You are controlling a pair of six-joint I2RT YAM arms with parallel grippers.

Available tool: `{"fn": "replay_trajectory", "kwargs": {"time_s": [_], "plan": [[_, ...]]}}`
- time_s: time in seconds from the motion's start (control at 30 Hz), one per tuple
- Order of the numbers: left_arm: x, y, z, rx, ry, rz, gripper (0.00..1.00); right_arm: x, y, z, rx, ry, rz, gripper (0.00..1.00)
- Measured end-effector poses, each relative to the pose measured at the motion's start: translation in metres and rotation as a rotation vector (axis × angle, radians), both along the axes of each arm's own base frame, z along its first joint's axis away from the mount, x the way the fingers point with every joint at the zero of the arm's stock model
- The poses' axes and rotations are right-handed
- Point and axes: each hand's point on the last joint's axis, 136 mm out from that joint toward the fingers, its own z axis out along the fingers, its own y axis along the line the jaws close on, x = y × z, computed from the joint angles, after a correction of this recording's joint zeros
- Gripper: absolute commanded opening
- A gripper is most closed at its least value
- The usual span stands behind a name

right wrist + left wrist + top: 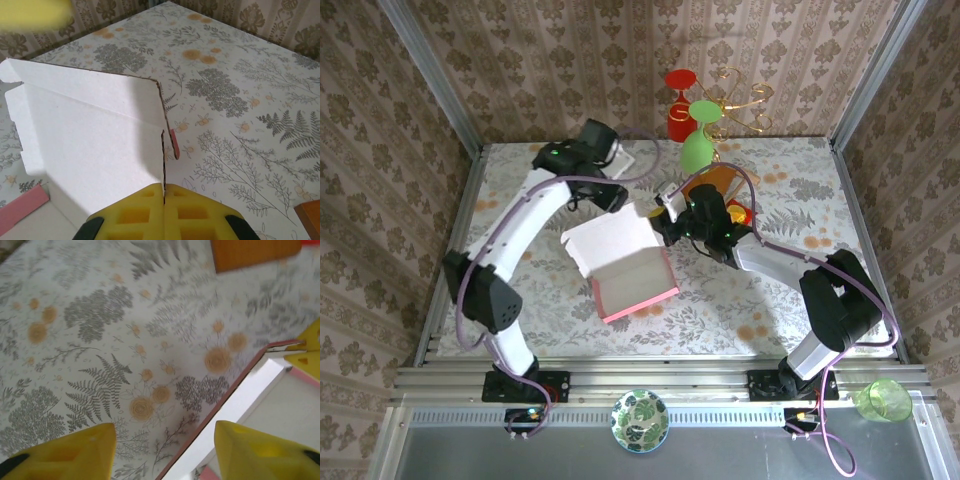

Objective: Fold the paper box

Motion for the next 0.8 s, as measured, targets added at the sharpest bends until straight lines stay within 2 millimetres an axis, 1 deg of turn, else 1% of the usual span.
{"fn": "replay_trajectory", "kwargs": {"time_s": [0.07, 0.13, 0.17, 0.2, 0.27, 0.3, 0.37, 0.47, 0.53, 0.67, 0.8], "plan": [[-0.004, 0.021, 0.016, -0.100, -0.008, 0.097, 0.58, 0.002, -0.002, 0.000, -0.001, -0.007, -0.012, 0.00], [-0.010, 0.044, 0.021, -0.160, 0.004, 0.178, 0.60, 0.003, -0.004, 0.000, -0.003, -0.011, -0.022, 0.00], [-0.015, 0.058, 0.019, -0.182, 0.018, 0.221, 0.61, 0.004, -0.005, 0.000, -0.003, -0.015, -0.026, 0.00], [-0.019, 0.070, 0.015, -0.199, 0.036, 0.258, 0.61, 0.005, -0.006, 0.000, -0.003, -0.017, -0.030, 0.00], [-0.029, 0.091, -0.005, -0.234, 0.109, 0.328, 0.61, 0.007, -0.007, 0.001, -0.001, -0.024, -0.037, 0.00], [-0.034, 0.097, -0.017, -0.249, 0.151, 0.356, 0.61, 0.008, -0.008, 0.002, 0.000, -0.028, -0.041, 0.00], [-0.047, 0.108, -0.047, -0.275, 0.252, 0.412, 0.62, 0.009, -0.009, 0.002, 0.001, -0.033, -0.044, 0.00], [-0.066, 0.107, -0.081, -0.315, 0.381, 0.455, 0.62, 0.010, -0.010, 0.002, -0.001, -0.036, -0.053, 0.00], [-0.074, 0.101, -0.092, -0.351, 0.436, 0.473, 0.62, 0.011, -0.011, 0.002, 0.000, -0.038, -0.059, 0.00], [-0.083, 0.094, -0.095, -0.419, 0.453, 0.500, 0.62, 0.012, -0.011, 0.003, 0.002, -0.046, -0.064, 0.00], [-0.086, 0.086, -0.095, -0.442, 0.436, 0.496, 0.61, 0.012, -0.011, 0.004, 0.004, -0.049, -0.065, 0.00]]}}
